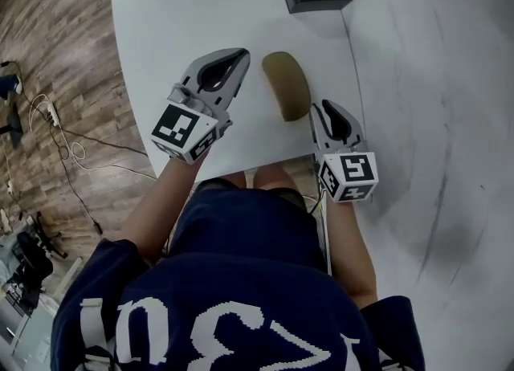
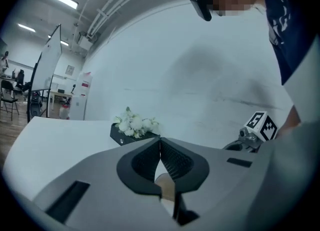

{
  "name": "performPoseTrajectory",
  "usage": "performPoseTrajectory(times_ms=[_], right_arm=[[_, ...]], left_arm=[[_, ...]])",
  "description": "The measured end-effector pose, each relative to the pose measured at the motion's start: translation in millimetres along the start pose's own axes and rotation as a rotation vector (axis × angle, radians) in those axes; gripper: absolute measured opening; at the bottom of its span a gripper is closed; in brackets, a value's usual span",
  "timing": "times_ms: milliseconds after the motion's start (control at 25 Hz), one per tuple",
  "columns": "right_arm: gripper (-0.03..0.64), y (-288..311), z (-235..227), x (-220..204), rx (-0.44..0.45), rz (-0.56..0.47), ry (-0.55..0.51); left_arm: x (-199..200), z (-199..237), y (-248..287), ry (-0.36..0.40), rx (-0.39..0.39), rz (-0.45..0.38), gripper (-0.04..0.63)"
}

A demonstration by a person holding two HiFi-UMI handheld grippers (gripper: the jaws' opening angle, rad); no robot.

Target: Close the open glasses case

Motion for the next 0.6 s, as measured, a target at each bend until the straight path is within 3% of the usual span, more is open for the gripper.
performPoseTrajectory(times_ms=[120,240,360,480,600], right_arm=[[0.115,2.0,9.4,-38.2,0.025,0.1,0.105],[0.117,4.6,33.1,-72.7,0.084,0.193,0.23],[0.127,12.1,52.6,-93.1,0.125,0.232,0.372],[0.14,24.9,62.3,-98.6,0.148,0.233,0.496],[0.144,35.4,65.3,-96.8,0.161,0.223,0.583]], left_arm=[[-20.4,-16.1,25.1,0.015,-0.07,0.052,0.014],[-39.0,-40.0,48.7,0.047,-0.192,0.111,0.014],[-61.0,-62.0,66.9,0.098,-0.293,0.191,0.014],[-85.3,-68.7,76.4,0.116,-0.321,0.283,0.014],[-97.3,-61.8,79.0,0.123,-0.284,0.31,0.014]])
Point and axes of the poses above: the fingertips, and each gripper's own axes: y forward along the fingers, z to its left, x out of its top, the point moved 1 cm from there along -y, backward along the fingers, and after that the axes turned 1 degree about -y, right-handed, at the moved point
